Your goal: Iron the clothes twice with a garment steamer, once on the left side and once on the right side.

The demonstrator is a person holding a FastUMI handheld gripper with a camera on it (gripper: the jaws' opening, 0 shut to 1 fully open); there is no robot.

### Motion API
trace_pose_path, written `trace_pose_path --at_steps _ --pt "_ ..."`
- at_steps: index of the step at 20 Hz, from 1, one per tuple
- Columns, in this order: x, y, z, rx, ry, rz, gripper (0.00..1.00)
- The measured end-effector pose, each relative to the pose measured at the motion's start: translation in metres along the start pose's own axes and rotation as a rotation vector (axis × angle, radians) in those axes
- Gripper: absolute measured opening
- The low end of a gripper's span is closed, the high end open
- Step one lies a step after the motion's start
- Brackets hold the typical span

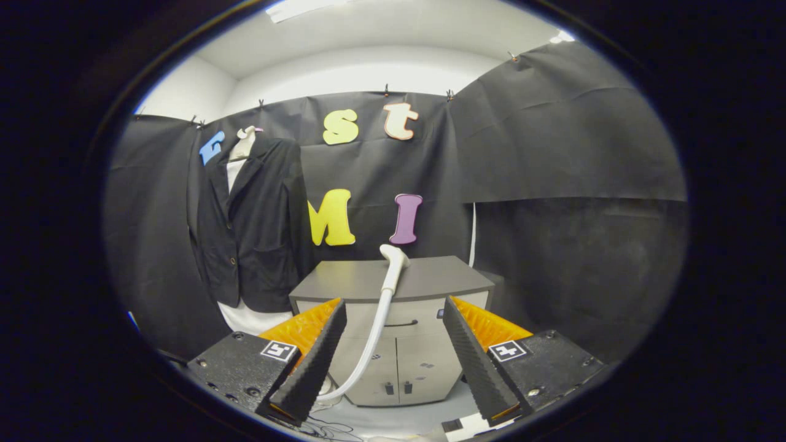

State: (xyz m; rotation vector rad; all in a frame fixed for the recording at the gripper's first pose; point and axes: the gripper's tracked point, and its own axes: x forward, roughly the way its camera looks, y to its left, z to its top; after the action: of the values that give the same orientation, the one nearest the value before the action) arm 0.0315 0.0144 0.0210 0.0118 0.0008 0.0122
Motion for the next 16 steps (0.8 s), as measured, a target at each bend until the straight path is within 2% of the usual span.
trace_pose_path --at_steps 8,13,16 --pt "0.058 -0.002 0.039 0.02 -0.021 -0.006 0.98" --pt "0.124 0.007 0.066 -0.007 -0.021 0.018 0.98" --pt "0.17 0.016 0.067 -0.005 0.012 0.053 0.98"
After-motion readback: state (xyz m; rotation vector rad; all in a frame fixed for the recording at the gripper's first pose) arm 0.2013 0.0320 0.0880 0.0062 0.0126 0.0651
